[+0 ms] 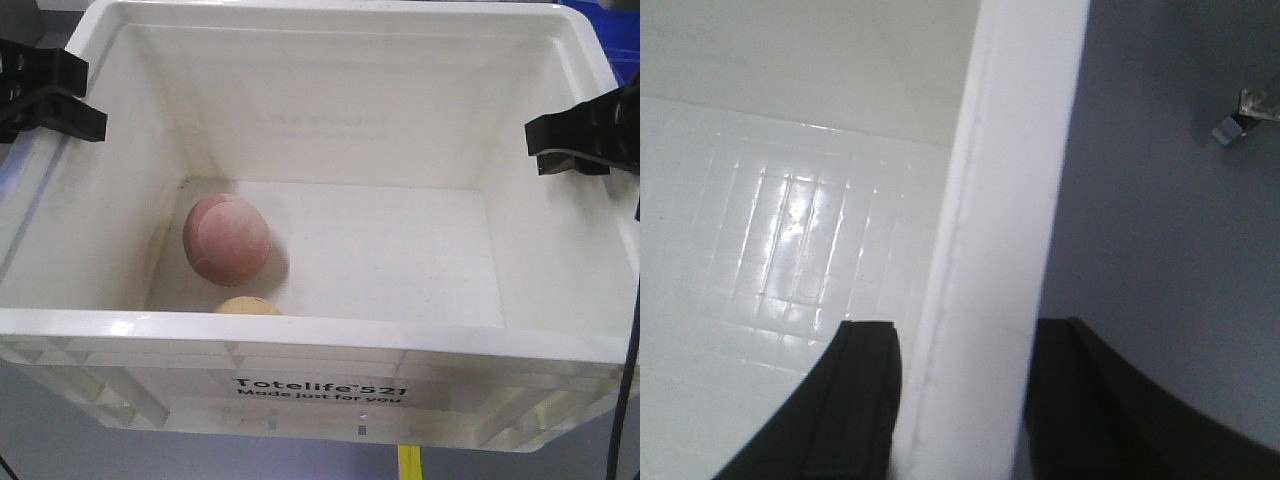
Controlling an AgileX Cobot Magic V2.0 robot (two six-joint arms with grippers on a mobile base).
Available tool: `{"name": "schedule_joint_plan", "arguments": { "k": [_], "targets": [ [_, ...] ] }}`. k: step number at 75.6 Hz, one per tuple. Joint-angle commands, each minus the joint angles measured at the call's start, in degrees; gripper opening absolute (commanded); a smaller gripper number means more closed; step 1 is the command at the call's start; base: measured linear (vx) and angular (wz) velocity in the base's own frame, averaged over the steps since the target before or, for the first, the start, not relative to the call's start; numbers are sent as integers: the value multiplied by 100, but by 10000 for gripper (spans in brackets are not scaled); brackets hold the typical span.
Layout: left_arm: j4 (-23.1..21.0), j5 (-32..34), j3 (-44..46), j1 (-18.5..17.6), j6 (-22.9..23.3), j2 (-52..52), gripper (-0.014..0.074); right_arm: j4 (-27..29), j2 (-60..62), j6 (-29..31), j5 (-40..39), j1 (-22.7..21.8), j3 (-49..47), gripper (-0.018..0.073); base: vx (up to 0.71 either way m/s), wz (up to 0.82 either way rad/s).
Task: Place moving items into box and shelve
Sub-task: 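Hold the tote steady with both grippers while the base drives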
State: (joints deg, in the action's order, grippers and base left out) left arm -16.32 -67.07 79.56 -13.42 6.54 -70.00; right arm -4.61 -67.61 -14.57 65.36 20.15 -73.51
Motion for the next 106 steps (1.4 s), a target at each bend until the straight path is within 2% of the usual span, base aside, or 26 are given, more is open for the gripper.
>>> {"name": "schedule_joint_plan", "arguments": {
  "k": [1, 106],
  "targets": [
    [-531, 596, 300, -45, -48, 243, -3, -268, 158, -78, -490, -29, -247, -6, 53, 1],
    [-531, 597, 300, -45, -48, 243, -3, -268, 158, -78, -474, -29, -247, -6, 56, 0]
  ]
}}
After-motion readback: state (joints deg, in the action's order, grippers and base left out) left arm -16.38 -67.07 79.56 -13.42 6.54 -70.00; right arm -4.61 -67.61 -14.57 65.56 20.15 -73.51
